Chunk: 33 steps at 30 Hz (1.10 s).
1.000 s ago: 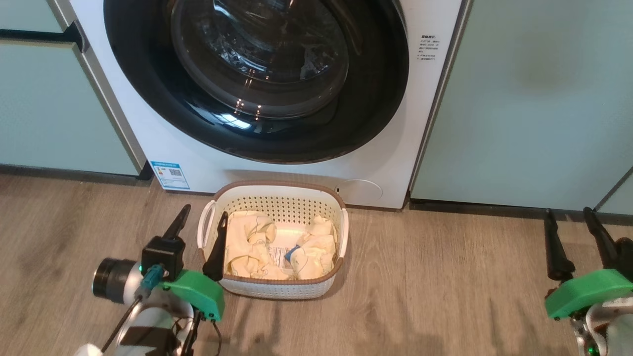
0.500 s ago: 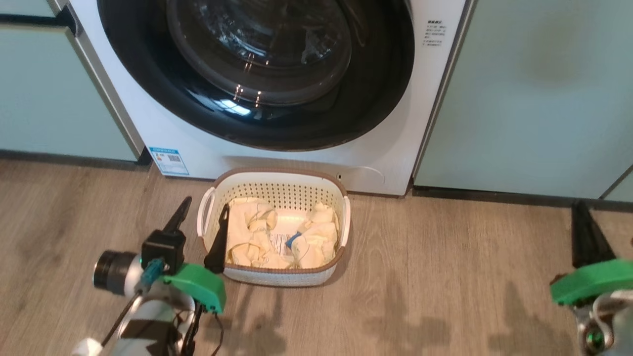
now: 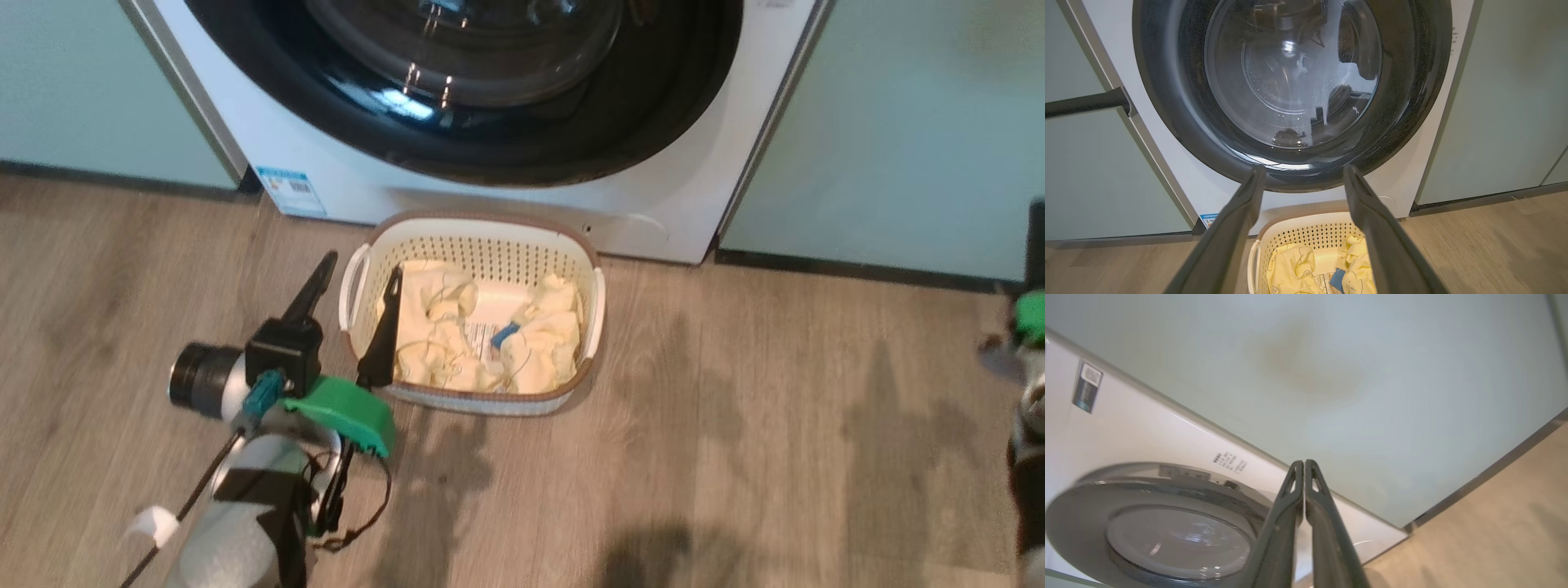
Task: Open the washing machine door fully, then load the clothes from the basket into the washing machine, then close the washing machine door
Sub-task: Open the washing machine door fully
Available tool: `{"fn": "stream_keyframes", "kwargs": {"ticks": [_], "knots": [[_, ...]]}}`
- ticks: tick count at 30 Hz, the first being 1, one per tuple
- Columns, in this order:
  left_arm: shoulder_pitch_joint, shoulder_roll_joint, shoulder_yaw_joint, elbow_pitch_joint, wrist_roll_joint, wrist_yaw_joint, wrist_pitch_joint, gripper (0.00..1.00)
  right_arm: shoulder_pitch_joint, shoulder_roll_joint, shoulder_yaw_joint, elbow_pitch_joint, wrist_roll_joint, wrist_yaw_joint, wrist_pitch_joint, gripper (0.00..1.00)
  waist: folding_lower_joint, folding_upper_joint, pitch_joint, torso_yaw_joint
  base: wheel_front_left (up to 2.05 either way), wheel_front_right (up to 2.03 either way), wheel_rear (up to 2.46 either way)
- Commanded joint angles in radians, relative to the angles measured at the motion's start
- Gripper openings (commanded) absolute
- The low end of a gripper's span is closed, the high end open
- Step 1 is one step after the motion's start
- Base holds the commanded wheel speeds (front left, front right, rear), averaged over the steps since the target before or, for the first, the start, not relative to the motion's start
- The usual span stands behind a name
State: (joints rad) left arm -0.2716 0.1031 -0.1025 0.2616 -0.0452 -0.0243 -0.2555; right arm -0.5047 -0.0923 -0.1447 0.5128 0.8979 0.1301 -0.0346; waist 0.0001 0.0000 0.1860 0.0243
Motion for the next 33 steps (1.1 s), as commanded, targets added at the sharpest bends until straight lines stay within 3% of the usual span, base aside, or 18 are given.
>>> {"fn": "stream_keyframes", "kwargs": {"ticks": [1,7,15,21,33], "knots": [[-0.051,0.012,0.029,-0.039,0.007,-0.002,-0.006,1.00,-0.055,-0.011,0.013,-0.041,0.027,0.001,0.015,0.00,-0.0001,0.0000,0.025,0.014,0.00,0.00,0.00],[-0.092,0.004,0.017,-0.049,0.011,-0.005,-0.006,1.00,-0.173,-0.021,-0.050,-0.015,0.335,0.001,0.240,0.00,-0.0001,0.0000,0.087,0.040,0.00,0.00,0.00],[-0.134,-0.007,0.005,-0.061,0.013,-0.004,-0.006,1.00,-0.313,-0.039,-0.096,0.089,0.562,0.001,0.540,0.00,-0.0001,0.0000,0.152,0.068,0.00,0.00,0.00],[-0.153,-0.013,0.000,-0.065,0.013,-0.005,-0.006,1.00,-0.410,-0.061,-0.087,0.154,0.613,0.001,0.675,0.00,-0.0001,0.0000,0.183,0.081,0.00,0.00,0.00],[-0.185,-0.031,-0.024,-0.072,0.005,-0.007,-0.006,1.00,-0.696,-0.052,-0.053,0.289,0.616,0.001,0.744,0.00,-0.0001,0.0000,0.237,0.131,0.00,0.00,0.00]]}}
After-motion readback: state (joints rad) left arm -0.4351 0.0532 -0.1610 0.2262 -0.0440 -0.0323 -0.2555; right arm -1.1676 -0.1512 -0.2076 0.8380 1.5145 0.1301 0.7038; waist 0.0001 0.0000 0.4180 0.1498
